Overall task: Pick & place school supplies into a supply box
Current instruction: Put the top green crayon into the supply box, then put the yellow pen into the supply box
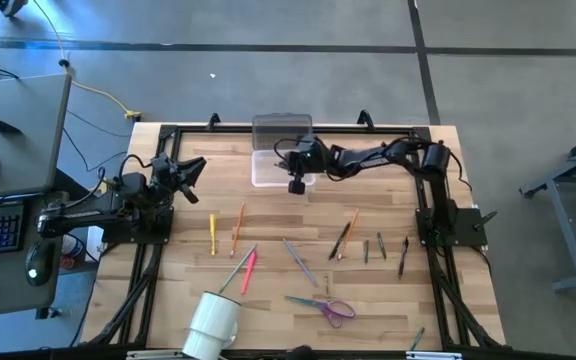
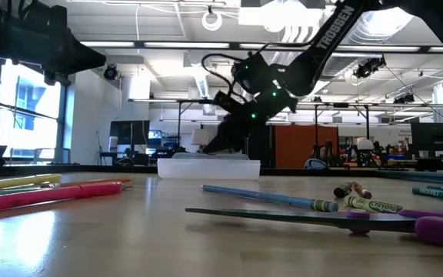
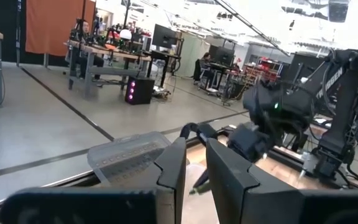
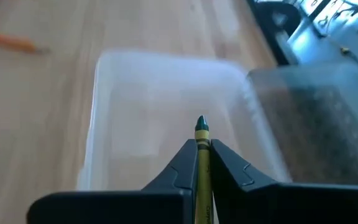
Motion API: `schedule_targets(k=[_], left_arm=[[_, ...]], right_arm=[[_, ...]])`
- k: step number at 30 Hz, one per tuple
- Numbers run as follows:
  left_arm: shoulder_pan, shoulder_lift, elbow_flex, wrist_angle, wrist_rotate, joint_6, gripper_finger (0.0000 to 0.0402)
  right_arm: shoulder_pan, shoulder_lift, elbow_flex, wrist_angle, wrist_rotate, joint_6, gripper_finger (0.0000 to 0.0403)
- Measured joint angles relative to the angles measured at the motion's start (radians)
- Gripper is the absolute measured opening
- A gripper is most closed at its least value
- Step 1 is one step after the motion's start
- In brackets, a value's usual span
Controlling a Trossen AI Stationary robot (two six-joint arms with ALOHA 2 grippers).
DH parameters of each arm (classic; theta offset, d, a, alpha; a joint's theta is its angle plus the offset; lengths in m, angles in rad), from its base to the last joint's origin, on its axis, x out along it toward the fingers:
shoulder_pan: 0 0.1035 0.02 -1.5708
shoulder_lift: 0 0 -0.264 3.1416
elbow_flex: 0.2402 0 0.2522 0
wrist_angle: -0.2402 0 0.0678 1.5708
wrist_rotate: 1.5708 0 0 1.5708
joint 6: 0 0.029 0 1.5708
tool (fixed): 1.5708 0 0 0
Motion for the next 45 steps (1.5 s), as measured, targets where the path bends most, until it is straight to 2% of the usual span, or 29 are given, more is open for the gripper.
schedule_targets(k=[6,11,17,20,25,29,33,35,37,41,45], left_arm=[[0.0,0.0,0.0,0.001,0.0,-0.002,0.0097],[0.0,0.0,0.0,-0.008,0.0,-0.105,0.0097],[0.0,0.011,0.009,-0.031,-0.002,-0.125,0.0097],[0.0,0.045,0.063,-0.03,0.007,-0.128,0.0097],[0.0,0.17,0.236,-0.064,0.018,-0.005,0.0097],[0.0,0.343,0.431,-0.308,-0.012,-0.032,0.0097],[0.0,0.541,0.594,-0.691,-0.002,-0.28,0.0097],[0.0,0.637,0.656,-0.864,0.043,-0.378,0.0097],[0.0,0.73,0.7,-1.006,0.142,-0.421,0.0097],[-0.001,0.875,0.724,-1.12,0.33,-0.48,0.0097],[0.0,0.99,0.704,-1.121,0.415,-0.63,0.0097]], right_arm=[[-0.003,0.004,0.001,0.001,0.032,0.006,0.0048],[-0.003,0.006,0.0,0.005,0.047,0.008,0.009],[0.008,0.006,0.0,0.067,0.045,0.009,0.0116],[0.027,0.006,0.0,0.067,0.071,0.013,0.0118],[0.063,0.006,0.0,0.1,0.099,-0.03,0.0117],[0.09,0.006,0.0,0.204,0.094,-0.091,0.0117],[0.109,0.006,0.013,0.27,0.094,-0.165,0.0117],[0.114,0.005,0.026,0.27,0.094,-0.184,0.0117],[0.116,0.005,0.029,0.265,0.094,-0.187,0.0117],[0.112,0.005,0.029,0.21,0.1,-0.191,0.0117],[0.106,0.005,0.029,0.176,0.157,-0.205,0.0117]])
